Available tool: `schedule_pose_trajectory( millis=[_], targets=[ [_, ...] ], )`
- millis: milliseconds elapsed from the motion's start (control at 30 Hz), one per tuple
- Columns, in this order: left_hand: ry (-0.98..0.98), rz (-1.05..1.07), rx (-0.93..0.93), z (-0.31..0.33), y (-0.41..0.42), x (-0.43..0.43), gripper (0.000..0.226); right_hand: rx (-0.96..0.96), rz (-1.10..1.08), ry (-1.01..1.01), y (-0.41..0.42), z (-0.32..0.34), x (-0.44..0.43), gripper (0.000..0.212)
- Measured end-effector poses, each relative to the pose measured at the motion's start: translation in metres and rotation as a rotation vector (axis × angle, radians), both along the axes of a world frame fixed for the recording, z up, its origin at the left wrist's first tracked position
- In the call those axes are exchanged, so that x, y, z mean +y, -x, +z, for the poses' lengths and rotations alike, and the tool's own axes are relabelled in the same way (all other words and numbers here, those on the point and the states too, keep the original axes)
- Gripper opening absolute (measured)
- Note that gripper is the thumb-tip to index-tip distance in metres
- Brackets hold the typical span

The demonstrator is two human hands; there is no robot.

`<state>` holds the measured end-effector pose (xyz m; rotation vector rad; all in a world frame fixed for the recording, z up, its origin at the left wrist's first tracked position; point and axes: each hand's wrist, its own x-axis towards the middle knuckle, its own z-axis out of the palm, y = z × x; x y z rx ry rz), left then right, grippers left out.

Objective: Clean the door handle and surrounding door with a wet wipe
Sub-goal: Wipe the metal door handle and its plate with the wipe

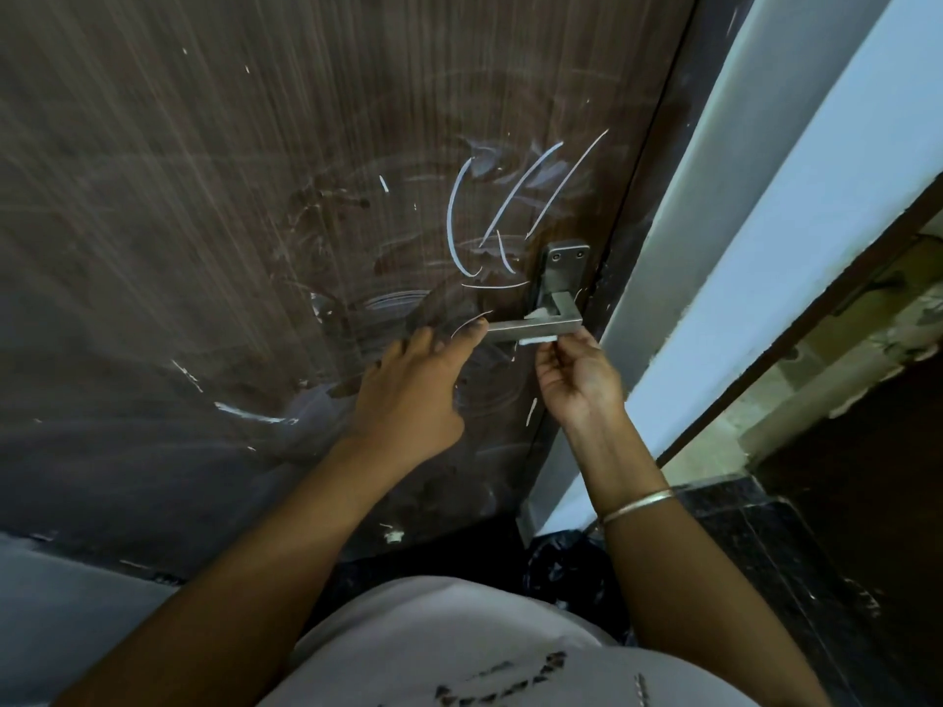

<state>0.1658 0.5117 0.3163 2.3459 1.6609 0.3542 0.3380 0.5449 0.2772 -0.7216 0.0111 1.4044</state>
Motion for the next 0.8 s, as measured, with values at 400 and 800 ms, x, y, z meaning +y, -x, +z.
schedule_pose_trajectory(
  millis=[400, 800],
  targets=[
    [0.02, -0.011, 0.004, 0.001, 0.001, -0.001, 0.089, 0.045, 0.016, -0.007, 0.004, -0.001, -0.002, 0.023],
    [0.033, -0.02, 0.02, 0.001, 0.004, -0.002, 0.092, -0.038, 0.038, -0.019, 0.006, -0.009, 0.001, 0.024]
  ],
)
